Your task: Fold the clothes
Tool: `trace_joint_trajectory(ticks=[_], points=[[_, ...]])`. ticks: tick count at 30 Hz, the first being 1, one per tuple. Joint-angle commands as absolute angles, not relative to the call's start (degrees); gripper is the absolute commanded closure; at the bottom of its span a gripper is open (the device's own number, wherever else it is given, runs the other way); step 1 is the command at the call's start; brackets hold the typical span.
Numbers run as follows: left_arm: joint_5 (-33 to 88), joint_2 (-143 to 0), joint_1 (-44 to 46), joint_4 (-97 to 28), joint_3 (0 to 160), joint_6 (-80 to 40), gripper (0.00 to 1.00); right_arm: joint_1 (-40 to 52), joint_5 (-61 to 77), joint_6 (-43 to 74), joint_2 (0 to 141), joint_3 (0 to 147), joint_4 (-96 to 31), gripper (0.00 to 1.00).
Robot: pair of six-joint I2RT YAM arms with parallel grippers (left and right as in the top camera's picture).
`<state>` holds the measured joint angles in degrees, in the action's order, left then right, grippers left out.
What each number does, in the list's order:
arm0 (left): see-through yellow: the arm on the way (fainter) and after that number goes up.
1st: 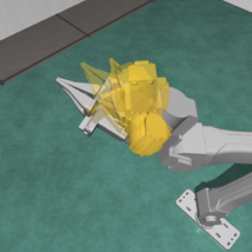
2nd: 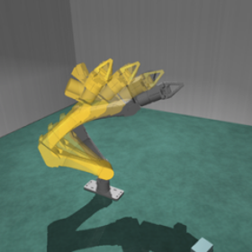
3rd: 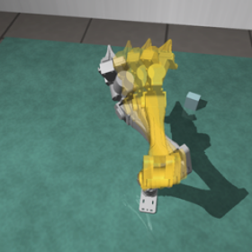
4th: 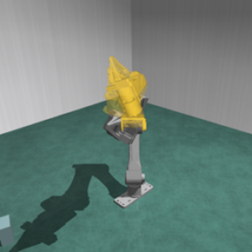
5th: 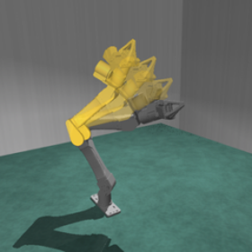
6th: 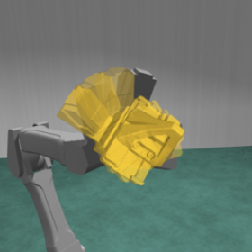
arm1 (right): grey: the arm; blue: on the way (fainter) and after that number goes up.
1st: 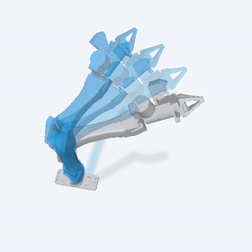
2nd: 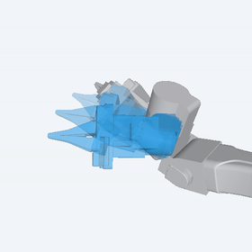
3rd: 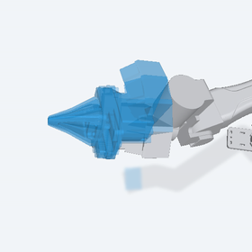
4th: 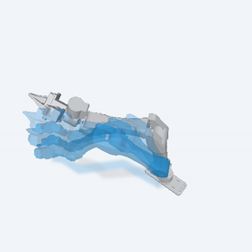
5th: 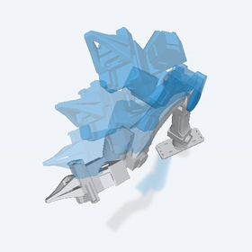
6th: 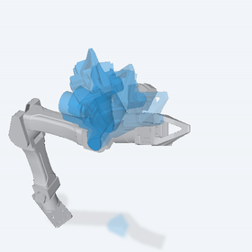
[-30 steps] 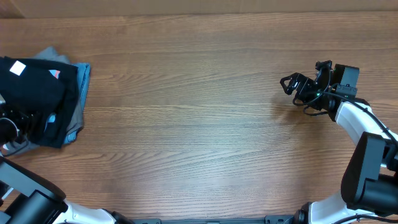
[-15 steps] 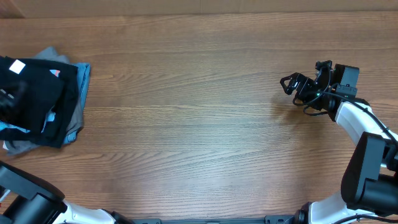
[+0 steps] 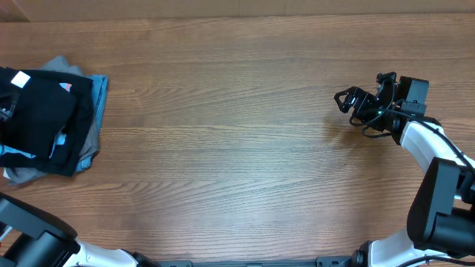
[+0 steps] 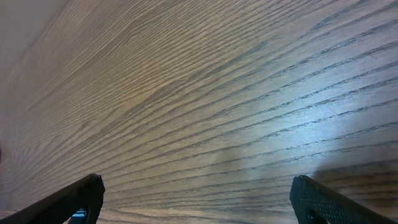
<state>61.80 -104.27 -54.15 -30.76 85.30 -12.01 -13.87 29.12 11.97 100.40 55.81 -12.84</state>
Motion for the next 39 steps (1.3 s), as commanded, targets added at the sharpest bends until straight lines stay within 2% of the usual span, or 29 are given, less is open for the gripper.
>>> trace_joint_trajectory(ticks=[1,13,17,23,30,39], points=[[59.4,-107.2,-54.7,-28.0,82.6,-11.6,0.96,-14.0,28.9,12.1,99.3,55.9,-12.6,0.0],[64.0,-124.1,-56.4,-28.7,82.1,-10.7,0.96,-14.0,28.9,12.0,99.3,55.9,-12.6,0.0],[69.6,-122.5,-56.1,-27.1,82.7,-12.4,0.96,-14.0,28.9,12.1,99.3,55.9,-12.6,0.0],[74.2,-113.5,-55.8,-22.0,88.4,-22.5,0.96,-14.0,28.9,12.0,99.3,55.9,-12.6,0.0],[73.9,-108.2,-55.7,-14.8,91.7,-28.8,0.96,-14.0,28.9,12.0,99.3,55.9,-12.6,0.0],[66.2,-115.4,-54.0,-12.1,91.7,-28.3,0.96,-14.0,28.9,12.0,99.3,55.9,-12.6,0.0]])
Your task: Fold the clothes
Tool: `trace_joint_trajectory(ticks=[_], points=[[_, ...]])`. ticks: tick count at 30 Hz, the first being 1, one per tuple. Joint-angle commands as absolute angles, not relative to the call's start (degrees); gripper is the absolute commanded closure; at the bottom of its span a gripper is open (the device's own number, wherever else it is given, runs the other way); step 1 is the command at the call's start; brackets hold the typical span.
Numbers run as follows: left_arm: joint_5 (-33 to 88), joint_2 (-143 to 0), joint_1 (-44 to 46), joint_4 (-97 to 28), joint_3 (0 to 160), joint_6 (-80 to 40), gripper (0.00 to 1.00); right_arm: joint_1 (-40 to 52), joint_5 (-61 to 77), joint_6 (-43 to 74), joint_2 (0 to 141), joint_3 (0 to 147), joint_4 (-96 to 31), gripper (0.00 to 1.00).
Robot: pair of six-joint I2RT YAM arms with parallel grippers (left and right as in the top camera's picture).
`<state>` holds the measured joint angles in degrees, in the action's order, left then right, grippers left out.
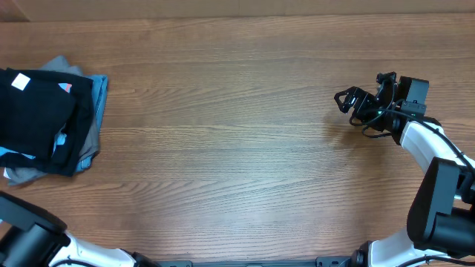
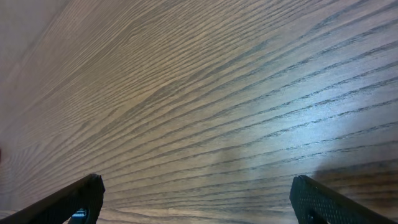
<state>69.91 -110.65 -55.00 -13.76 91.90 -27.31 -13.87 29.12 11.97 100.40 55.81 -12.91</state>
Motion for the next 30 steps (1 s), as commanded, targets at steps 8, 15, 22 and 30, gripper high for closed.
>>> trace_joint_trajectory(ticks=[8,15,22,30], points=[[64.1,-124.3,-54.3,-9.6,91.6,-22.7,0.96,-14.0,28.9,12.1,99.3,55.9,-12.6,0.0],[69.2,-126.6,-54.5,-6.7,91.8,-24.7,0.96,-14.0,28.9,12.0,99.3,55.9,-12.6,0.0],[69.2,-114.7,-53.0,0.3,92.4,-35.7,0.96,-14.0,28.9,12.0,99.3,55.9,-12.6,0.0],[63.8,-102.5,-48.3,-9.9,92.4,-31.2,0.96,-14.0,28.9,12.0,99.3,55.9,-12.6,0.0]])
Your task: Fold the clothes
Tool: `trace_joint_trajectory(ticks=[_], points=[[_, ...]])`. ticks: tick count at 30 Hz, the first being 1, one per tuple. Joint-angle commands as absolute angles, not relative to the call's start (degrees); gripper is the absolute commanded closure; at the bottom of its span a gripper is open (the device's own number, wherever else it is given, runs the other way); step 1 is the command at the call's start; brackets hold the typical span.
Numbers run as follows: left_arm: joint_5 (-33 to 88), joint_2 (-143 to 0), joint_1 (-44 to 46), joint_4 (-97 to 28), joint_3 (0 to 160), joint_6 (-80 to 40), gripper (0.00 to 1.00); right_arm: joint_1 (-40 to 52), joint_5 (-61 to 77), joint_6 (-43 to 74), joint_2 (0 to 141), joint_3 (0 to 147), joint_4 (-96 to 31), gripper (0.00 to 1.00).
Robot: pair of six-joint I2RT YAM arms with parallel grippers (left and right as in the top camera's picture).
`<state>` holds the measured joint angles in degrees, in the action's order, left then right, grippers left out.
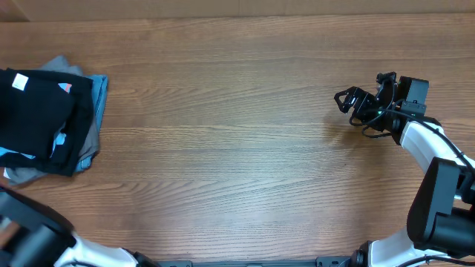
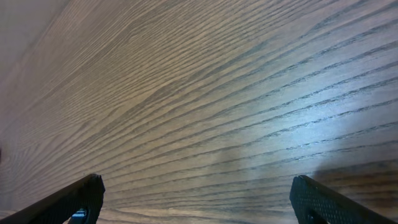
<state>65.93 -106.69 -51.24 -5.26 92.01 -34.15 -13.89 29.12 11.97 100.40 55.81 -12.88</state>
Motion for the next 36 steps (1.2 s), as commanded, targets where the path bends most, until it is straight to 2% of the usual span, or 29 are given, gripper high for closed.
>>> trace_joint_trajectory(ticks=[1,4,8,14,25,28,32,36], points=[[63.9,-102.5,-47.0,-12.7,92.4,-29.0,0.96,-14.0,28.9,12.0,99.3,55.9,-12.6,0.0],[61.1,-103.7,-43.1,-21.9,92.4,-20.9,0.96,-14.0,28.9,12.0,99.3,55.9,-12.6,0.0],[51.7,-106.1,-38.3,-31.1,92.3,-12.4,0.96,-14.0,28.9,12.0,99.3,55.9,-12.6,0.0],[46.1,-111.4,-34.7,-33.2,92.0,-9.8,0.96,-14.0,28.9,12.0,99.3,55.9,-12.6,0.0],[41.9,-116.9,-37.8,-39.2,92.0,-5.5,0.96,-14.0,28.9,12.0,99.3,55.9,-12.6,0.0],[50.3,-116.4,-38.0,-37.3,92.1,-5.8,0.96,-14.0,28.9,12.0,99.3,55.9,-12.6,0.0],[62.1,-114.7,-37.8,-34.1,94.1,-12.7,0.96,-14.0,28.9,12.1,99.3,55.9,-12.6,0.0],[63.0,-109.3,-36.5,-33.8,99.2,-16.1,0.96,-14.0,28.9,12.0,99.3,55.9,-12.6,0.0]])
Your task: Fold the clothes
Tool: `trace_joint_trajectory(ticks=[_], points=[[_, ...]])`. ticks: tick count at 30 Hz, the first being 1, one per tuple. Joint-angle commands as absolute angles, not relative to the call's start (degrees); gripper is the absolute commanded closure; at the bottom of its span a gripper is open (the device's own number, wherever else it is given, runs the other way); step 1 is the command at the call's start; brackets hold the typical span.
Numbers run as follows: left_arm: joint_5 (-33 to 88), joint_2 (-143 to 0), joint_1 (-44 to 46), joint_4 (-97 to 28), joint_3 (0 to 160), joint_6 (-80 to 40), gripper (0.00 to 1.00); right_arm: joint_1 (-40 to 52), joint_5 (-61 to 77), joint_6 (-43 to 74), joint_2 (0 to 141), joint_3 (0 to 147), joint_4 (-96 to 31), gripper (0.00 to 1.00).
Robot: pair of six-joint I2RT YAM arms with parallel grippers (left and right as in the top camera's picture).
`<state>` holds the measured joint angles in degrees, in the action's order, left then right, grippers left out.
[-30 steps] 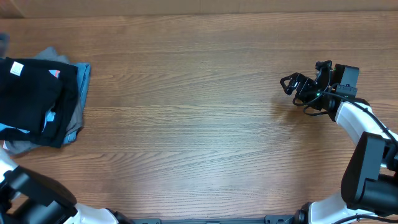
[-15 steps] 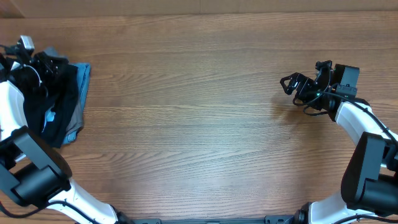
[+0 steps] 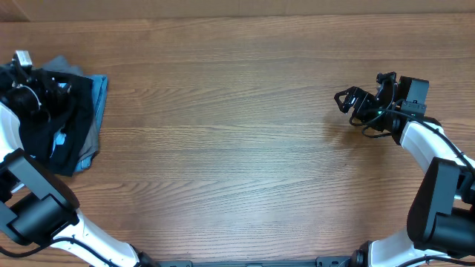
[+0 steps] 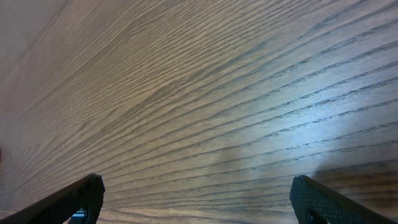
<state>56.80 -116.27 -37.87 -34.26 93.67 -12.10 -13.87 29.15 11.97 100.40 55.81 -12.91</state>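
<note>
A pile of folded clothes (image 3: 78,126) lies at the table's far left, with a black garment on top and blue (image 3: 100,93) and grey layers showing at its right edge. My left gripper (image 3: 35,93) sits low over the black garment, dark against dark, so its jaws cannot be made out. A small white tag (image 3: 21,57) shows at the pile's far side. At the right of the table my right gripper (image 3: 345,100) hangs open, far from the clothes. In the right wrist view the right gripper (image 4: 196,199) has its fingertips (image 4: 81,196) spread wide over bare wood.
The wooden table (image 3: 223,141) stretches between the two arms. My left arm's white link (image 3: 9,122) comes in from the left edge beside the pile. The right arm's white link (image 3: 427,144) runs along the right edge.
My left arm has come into the overhead view and its gripper is now on the black garment atop the pile. The white tag shows farther back. The right arm has not moved.
The pile lay at the far left through all earlier moments, with its white tag on top of the black garment and my left arm only at the bottom-left corner. The right gripper stayed open over bare wood. Now the left gripper is on the pile.
</note>
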Motion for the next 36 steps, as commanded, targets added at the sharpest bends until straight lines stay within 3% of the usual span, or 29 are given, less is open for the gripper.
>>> trace_joint_trajectory(ticks=[1,4,7,8,12,16,19,21,23,31,36], points=[[62.9,-107.6,-36.0,-33.9,100.2,-16.8,0.96,-14.0,28.9,12.0,99.3,55.9,-12.6,0.0],[61.9,-101.9,-33.7,-34.1,102.1,-17.5,0.95,-14.0,28.9,12.0,99.3,55.9,-12.6,0.0],[53.5,-95.5,-30.0,-35.7,102.2,-20.3,0.96,-14.0,28.9,12.0,99.3,55.9,-12.6,0.0],[49.3,-93.7,-28.5,-37.5,102.2,-20.8,0.96,-14.0,28.9,12.0,99.3,55.9,-12.6,0.0],[24.3,-88.4,-22.2,-49.3,102.2,-21.9,0.8,-14.0,28.9,12.0,99.3,55.9,-12.6,0.0],[0.5,-87.0,-18.0,-63.2,102.2,-22.0,0.74,-14.0,28.9,12.0,99.3,55.9,-12.6,0.0],[-4.2,-87.3,-17.6,-72.3,102.0,-24.6,0.72,-14.0,28.9,12.0,99.3,55.9,-12.6,0.0],[-7.5,-87.7,-17.8,-78.3,101.8,-26.2,0.54,-14.0,28.9,12.1,99.3,55.9,-12.6,0.0],[-12.6,-87.7,-18.0,-82.2,100.7,-27.9,0.02,-14.0,28.9,12.0,99.3,55.9,-12.6,0.0],[-20.3,-87.7,-18.1,-80.1,98.7,-27.1,0.0,-14.0,28.9,12.0,99.3,55.9,-12.6,0.0],[-20.7,-87.6,-18.1,-71.5,98.7,-16.6,0.0,-14.0,28.9,12.0,99.3,55.9,-12.6,0.0]])
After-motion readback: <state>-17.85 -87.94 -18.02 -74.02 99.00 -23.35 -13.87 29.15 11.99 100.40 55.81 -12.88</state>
